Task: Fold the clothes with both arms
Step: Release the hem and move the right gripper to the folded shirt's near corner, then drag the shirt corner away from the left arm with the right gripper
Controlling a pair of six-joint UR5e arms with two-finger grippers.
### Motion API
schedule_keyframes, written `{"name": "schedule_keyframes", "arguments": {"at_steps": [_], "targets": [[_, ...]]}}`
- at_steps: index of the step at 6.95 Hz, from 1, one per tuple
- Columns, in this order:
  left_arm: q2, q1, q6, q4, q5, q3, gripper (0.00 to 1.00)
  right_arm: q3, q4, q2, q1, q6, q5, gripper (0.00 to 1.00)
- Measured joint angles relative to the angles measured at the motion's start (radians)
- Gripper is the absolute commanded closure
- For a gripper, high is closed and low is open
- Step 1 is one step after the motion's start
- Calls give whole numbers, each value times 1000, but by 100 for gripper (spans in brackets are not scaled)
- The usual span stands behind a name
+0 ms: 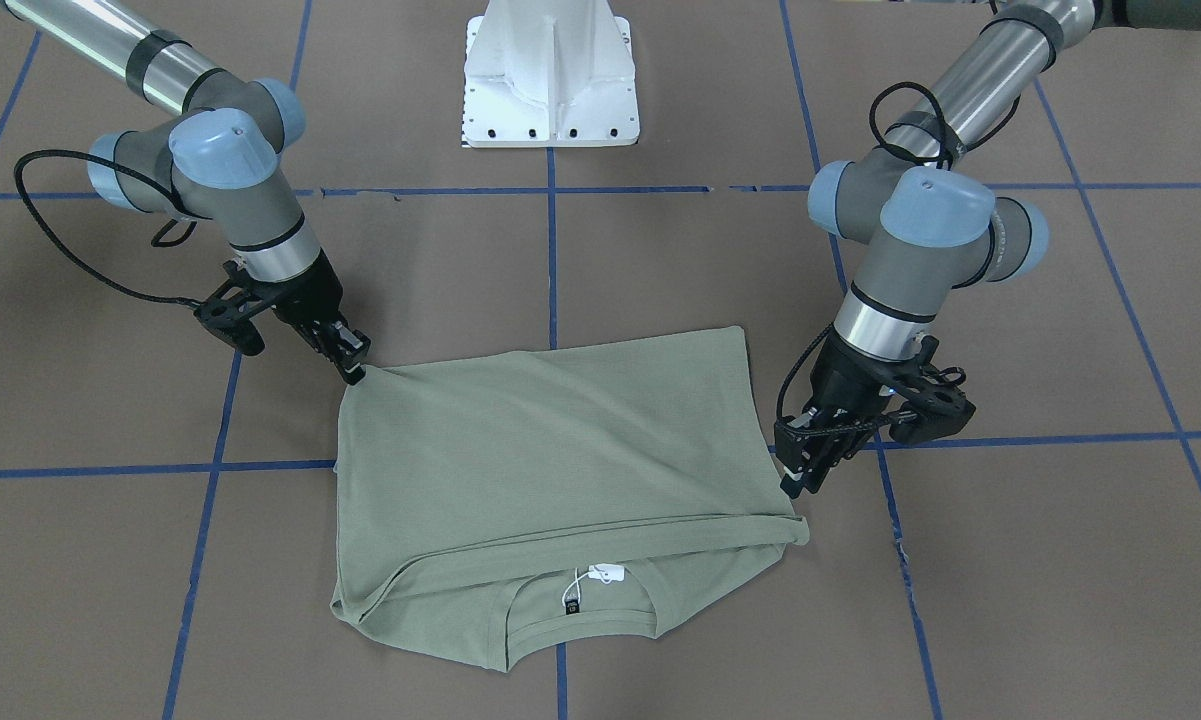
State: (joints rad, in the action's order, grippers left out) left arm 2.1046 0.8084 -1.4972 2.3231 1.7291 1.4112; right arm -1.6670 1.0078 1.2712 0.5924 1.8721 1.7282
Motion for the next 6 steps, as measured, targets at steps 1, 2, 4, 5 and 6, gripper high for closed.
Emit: {"name": "schedule_keyframes", "arguments": {"at_steps": [1, 2, 4, 5, 6], "targets": [[0, 0, 0, 0, 0, 1, 64, -26, 0, 25, 3, -1, 1, 100], [0, 0, -1, -1, 0, 2, 64, -74, 0, 78, 4, -3, 1, 100], [-2, 1, -1, -2, 4, 13, 65, -246, 3, 255, -9, -3, 3, 100], [-7, 1, -2, -2, 8, 30, 64, -355, 6, 364, -41, 4, 14, 100], [-18, -1, -3, -3, 27, 58, 62, -459, 9, 466, -82, 22, 54, 100]]}}
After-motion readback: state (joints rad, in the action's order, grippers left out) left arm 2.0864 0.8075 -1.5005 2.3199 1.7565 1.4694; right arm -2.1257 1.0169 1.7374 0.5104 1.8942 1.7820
